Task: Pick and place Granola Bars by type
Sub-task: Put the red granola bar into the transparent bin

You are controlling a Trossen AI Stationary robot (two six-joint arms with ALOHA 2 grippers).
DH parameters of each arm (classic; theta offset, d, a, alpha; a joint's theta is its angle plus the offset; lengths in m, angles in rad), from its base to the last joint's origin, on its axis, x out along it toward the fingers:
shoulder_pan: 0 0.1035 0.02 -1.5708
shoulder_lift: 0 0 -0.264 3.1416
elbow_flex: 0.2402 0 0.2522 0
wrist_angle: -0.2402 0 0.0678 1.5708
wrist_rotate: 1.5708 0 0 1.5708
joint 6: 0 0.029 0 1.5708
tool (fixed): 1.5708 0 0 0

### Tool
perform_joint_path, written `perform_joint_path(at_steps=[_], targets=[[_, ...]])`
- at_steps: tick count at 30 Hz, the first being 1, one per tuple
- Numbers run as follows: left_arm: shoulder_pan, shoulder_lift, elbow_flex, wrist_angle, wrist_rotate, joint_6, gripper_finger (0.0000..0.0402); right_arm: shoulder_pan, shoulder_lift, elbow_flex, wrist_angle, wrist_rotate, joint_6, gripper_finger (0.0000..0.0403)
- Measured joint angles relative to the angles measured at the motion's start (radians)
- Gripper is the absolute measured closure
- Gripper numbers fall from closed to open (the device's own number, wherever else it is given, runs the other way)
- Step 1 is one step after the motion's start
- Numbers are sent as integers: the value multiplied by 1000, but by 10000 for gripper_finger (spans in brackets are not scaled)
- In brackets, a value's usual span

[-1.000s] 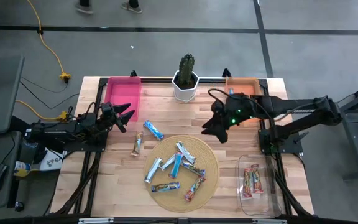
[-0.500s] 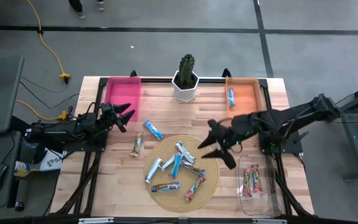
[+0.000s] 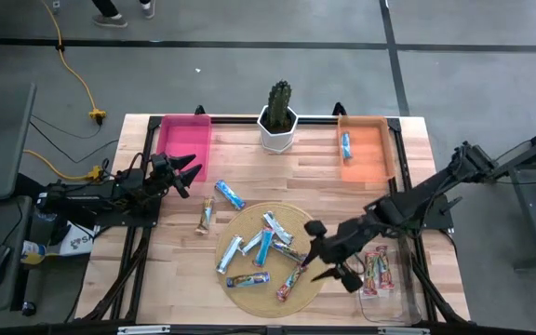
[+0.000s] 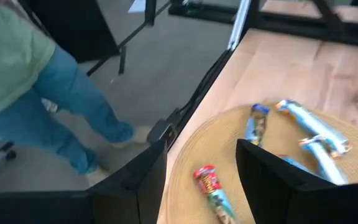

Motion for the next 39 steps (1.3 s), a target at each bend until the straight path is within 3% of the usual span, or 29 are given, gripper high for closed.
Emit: perform_joint_path(at_steps=[10, 17, 24, 31, 39], targets=[[0, 0, 0, 0, 0, 0, 156, 65, 119, 24, -41, 14, -7, 226], [0, 0, 0, 0, 0, 0, 156, 67, 324, 286, -371, 30, -182, 226], [0, 0, 0, 0, 0, 0, 156, 67, 521, 504, -645, 168, -337, 225], [0, 0, 0, 0, 0, 0, 156, 67, 613, 503, -653, 172, -363, 225], [0, 0, 0, 0, 0, 0, 156, 68, 659, 489, -612, 246, -424, 223]])
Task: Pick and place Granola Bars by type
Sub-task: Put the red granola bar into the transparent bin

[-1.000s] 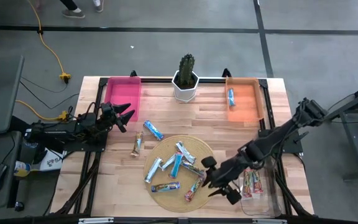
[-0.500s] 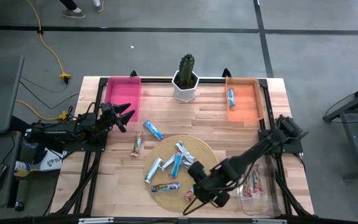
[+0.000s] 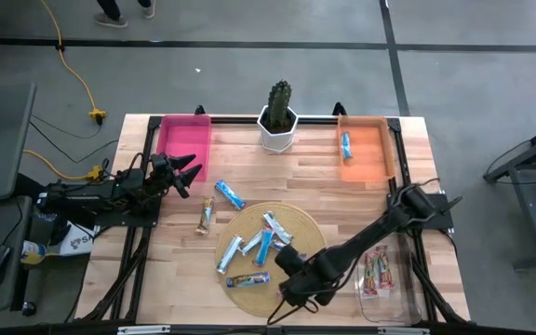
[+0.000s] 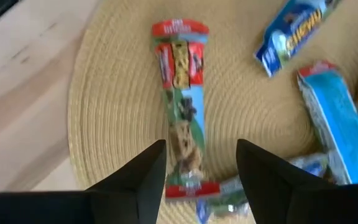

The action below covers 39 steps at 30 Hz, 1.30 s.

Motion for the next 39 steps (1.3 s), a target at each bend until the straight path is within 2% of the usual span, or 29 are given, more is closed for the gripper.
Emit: perform_joint_path(at_steps=[12, 25, 32, 39], targets=[[0, 0, 0, 0, 0, 0, 156, 1, 51, 0, 77, -31, -29, 223], [0, 0, 0, 0, 0, 0, 156, 0, 109, 0, 82, -47, -3, 224], [0, 0, 0, 0, 0, 0, 156, -3, 110, 0, 81, -34, 8, 237], [0, 0, 0, 0, 0, 0, 156, -10, 110, 0, 72, -55, 10, 267]])
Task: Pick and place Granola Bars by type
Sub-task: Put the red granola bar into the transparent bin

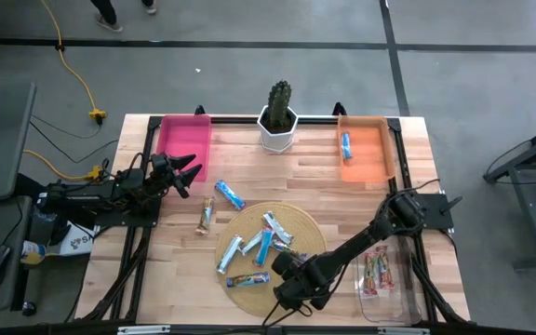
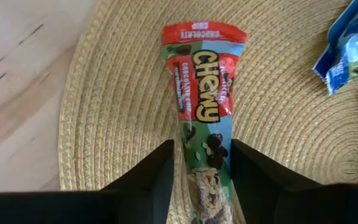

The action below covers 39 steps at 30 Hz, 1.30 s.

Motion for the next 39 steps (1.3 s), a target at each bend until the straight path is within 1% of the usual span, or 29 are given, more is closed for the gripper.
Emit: perform_joint_path(at_steps=[13, 24, 32, 35, 39], targets=[[0, 0, 0, 0, 0, 0, 156, -46, 0, 0, -39, -20, 85, 317], [0, 0, 0, 0, 0, 0, 156, -52, 0, 15, -68, -29, 176, 335], [0, 0, 0, 0, 0, 0, 156, -52, 0, 105, -74, -32, 244, 340], [0, 0, 0, 0, 0, 0, 156, -55, 0, 161, -77, -33, 335, 340], [0, 0, 0, 0, 0, 0, 156, -73, 0, 241, -94, -60, 481, 340]])
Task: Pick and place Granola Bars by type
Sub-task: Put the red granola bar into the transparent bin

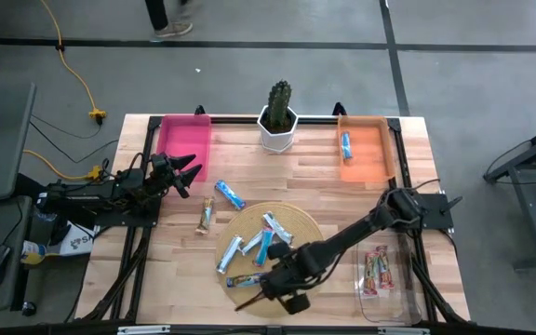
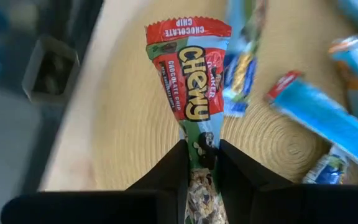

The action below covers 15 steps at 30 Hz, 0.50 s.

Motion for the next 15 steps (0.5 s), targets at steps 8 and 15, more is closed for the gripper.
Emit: perform_joint_path(at_steps=[8, 15], targets=[[0, 0, 0, 0, 0, 0, 156, -50, 0, 138, -35, -113, 318, 340], [0, 0, 0, 0, 0, 0, 156, -84, 0, 207, -104, -298, 451, 340]])
